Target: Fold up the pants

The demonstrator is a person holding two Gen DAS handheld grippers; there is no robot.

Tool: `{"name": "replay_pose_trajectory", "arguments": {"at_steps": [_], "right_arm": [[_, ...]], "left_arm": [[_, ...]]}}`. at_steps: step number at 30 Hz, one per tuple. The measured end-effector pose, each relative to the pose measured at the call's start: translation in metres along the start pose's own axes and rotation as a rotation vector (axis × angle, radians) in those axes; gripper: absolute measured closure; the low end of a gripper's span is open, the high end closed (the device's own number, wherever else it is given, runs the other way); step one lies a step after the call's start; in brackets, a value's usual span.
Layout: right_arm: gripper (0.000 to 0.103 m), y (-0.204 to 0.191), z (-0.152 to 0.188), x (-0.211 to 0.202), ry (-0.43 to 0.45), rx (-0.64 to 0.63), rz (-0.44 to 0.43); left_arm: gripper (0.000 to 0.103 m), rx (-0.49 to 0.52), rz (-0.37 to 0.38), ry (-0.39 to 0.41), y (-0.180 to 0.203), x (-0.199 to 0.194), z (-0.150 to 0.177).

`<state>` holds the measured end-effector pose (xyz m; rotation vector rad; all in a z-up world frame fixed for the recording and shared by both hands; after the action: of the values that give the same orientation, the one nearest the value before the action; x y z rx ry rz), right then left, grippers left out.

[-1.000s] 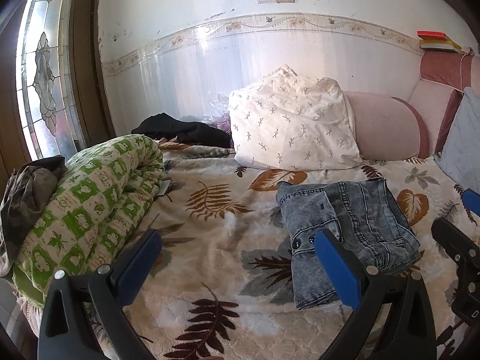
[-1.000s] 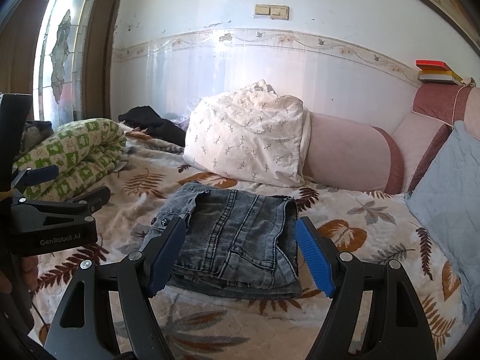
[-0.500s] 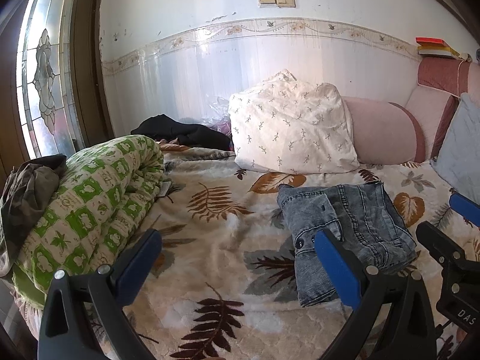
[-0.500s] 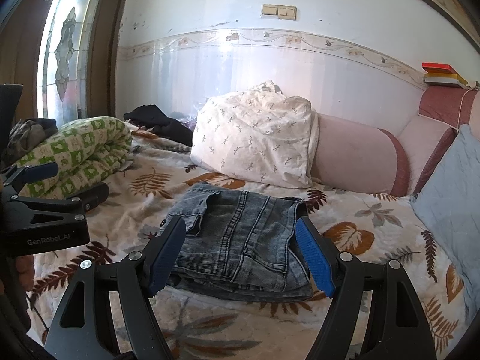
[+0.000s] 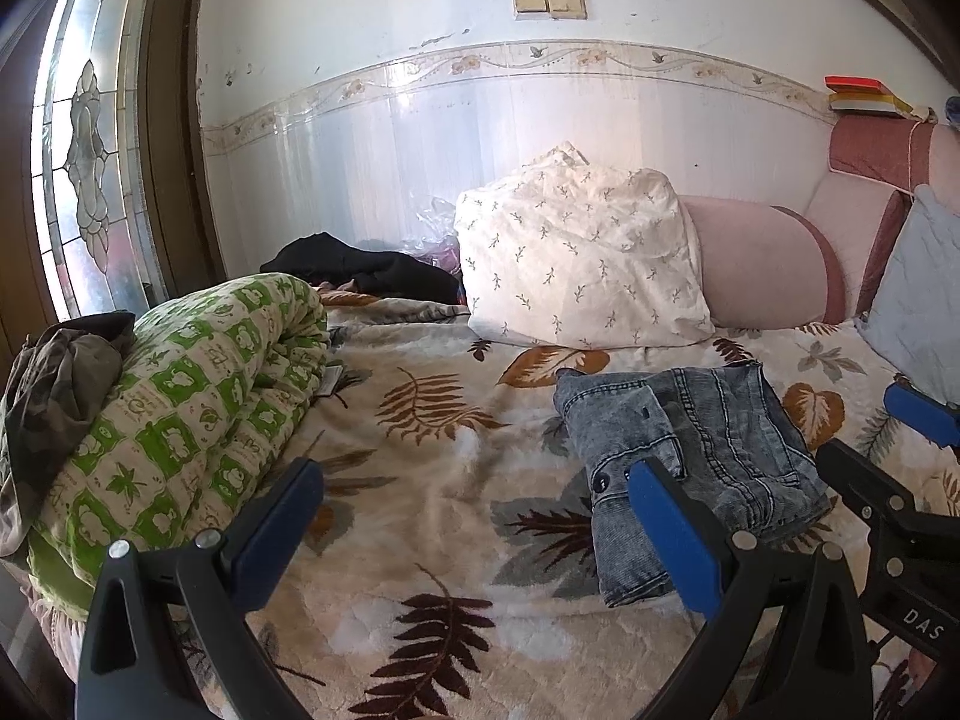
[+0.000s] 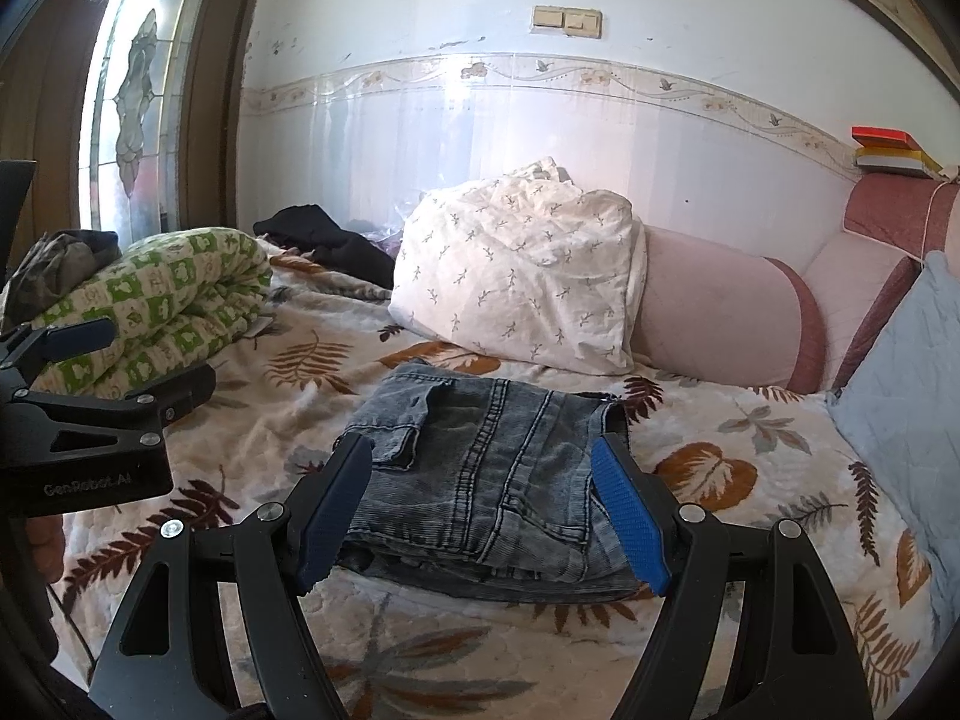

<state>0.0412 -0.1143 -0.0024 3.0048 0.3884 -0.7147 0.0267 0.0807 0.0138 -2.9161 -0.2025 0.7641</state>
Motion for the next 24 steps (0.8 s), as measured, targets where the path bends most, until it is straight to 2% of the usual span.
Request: {"name": "replay_pose_trajectory", "arguments": {"at_steps": [24], "right_arm": [[0.028,-0.0056,0.0003,0.0064,-0.012,-0.001,-0.006]], "left_arm": [[0.0,0.001,0.037,0.004,0.0063,-0.0022,-0.0006]]}}
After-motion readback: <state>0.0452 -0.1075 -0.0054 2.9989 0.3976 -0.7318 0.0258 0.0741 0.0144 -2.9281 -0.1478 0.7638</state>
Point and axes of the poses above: each gripper's, at about its wrist camera, not at the fingertips, and x roughly the way its jaws point, y to its right, z to its underside, the point moved 4 cm from there along x, roughly the way its jaws point, and after that the axes turned 2 degrees about x, right-handed, at the moved point
